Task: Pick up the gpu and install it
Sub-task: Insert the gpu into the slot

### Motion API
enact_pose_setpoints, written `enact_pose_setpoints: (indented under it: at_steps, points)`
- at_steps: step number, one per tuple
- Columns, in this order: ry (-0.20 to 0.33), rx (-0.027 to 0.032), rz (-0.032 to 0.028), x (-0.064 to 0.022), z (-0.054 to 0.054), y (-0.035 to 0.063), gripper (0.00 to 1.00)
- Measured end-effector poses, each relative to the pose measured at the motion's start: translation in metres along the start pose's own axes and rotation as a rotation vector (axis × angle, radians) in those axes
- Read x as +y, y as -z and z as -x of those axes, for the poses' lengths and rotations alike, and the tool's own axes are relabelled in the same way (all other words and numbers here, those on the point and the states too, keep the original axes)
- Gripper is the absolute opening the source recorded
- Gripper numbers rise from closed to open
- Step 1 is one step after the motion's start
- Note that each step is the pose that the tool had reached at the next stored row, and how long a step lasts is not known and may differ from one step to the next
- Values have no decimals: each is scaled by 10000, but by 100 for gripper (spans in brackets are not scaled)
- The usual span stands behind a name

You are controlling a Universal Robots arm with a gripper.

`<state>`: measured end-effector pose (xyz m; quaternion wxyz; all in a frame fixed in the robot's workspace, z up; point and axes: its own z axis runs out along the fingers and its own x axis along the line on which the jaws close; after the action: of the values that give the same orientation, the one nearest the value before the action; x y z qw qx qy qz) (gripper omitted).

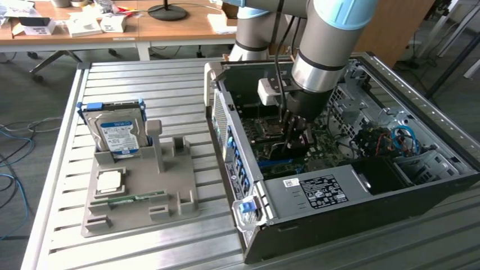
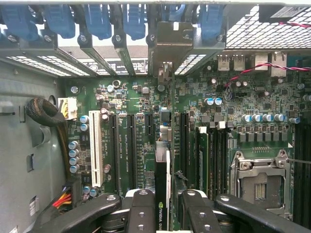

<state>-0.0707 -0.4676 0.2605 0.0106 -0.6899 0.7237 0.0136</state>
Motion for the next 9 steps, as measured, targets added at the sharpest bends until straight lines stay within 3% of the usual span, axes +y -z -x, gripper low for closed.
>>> enact_pose_setpoints:
  at_steps: [9]
  points:
    - [-12, 34, -2, 0, 0, 0, 26]
